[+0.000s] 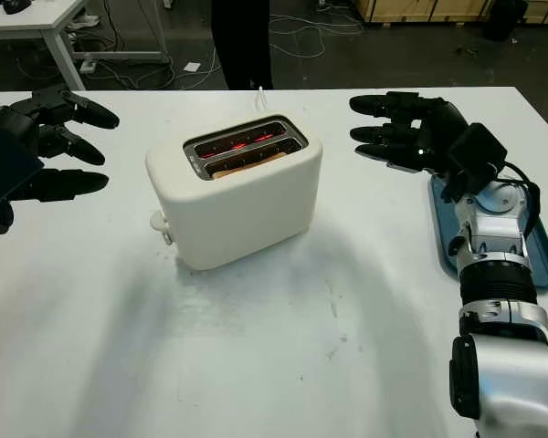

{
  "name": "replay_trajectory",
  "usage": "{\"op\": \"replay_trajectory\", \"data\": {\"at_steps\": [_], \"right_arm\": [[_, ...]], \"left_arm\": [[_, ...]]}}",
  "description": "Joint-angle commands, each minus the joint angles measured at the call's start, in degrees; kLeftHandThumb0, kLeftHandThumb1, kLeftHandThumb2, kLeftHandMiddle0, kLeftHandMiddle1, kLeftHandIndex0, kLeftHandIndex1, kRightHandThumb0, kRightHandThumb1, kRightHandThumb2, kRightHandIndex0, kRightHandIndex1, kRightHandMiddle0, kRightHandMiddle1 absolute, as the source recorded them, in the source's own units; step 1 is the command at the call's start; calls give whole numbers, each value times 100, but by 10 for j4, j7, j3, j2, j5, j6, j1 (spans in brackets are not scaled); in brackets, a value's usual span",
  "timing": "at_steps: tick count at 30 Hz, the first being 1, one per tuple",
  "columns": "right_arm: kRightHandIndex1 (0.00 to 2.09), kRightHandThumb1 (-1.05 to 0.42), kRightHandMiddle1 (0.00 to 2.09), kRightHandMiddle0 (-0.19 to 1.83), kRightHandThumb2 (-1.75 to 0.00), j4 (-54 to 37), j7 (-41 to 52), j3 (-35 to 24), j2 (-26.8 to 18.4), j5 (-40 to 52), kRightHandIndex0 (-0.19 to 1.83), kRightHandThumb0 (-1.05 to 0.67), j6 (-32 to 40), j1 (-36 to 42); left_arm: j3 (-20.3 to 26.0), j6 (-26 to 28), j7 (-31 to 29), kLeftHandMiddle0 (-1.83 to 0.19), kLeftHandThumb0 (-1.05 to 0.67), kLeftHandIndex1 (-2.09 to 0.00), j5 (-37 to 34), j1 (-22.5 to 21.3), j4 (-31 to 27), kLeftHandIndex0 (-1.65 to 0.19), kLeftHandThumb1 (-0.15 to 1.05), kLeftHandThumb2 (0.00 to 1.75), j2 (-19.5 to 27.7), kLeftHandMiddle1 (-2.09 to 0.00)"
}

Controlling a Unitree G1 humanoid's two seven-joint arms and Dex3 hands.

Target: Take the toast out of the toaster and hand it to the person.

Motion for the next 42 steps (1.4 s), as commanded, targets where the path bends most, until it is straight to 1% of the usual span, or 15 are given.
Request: {"op": "replay_trajectory", "data": {"at_steps": [1,8,15,23,27,32,34,42], "right_arm": [[1,-77,0,79,0,2,-1,-5,5,6,86,-44,7,3],[1,-77,0,79,0,4,2,-6,6,7,87,-44,4,2],[0,-77,0,79,0,-3,-1,-4,4,4,86,-44,10,4],[0,-78,0,78,0,1,2,-5,3,4,85,-42,5,2],[1,-78,0,79,0,-3,-6,-3,3,-3,86,-44,2,4],[0,-78,0,79,0,-6,-7,-1,1,-7,86,-44,7,4],[0,-78,0,79,0,-2,-4,-2,2,-4,86,-44,4,2],[1,-78,1,80,0,0,-8,-2,4,-6,87,-46,0,1]], "left_arm": [[3,-1,-2,-39,46,-109,-1,-3,-6,-34,92,19,5,-138],[4,2,-2,-38,46,-109,-3,-3,-7,-33,92,20,4,-139],[5,-10,-3,-39,46,-108,-4,0,-3,-33,92,20,4,-139],[7,-6,-3,-39,45,-110,-5,-2,0,-33,92,20,3,-141],[1,3,0,-38,45,-109,2,-5,-6,-33,92,18,5,-140],[5,-8,0,-40,47,-109,-3,-5,-1,-34,92,19,1,-140],[4,-1,0,-39,47,-109,-3,-6,-3,-33,92,20,2,-140],[4,-2,-1,-39,47,-110,-3,-6,-2,-34,92,20,3,-141]]}}
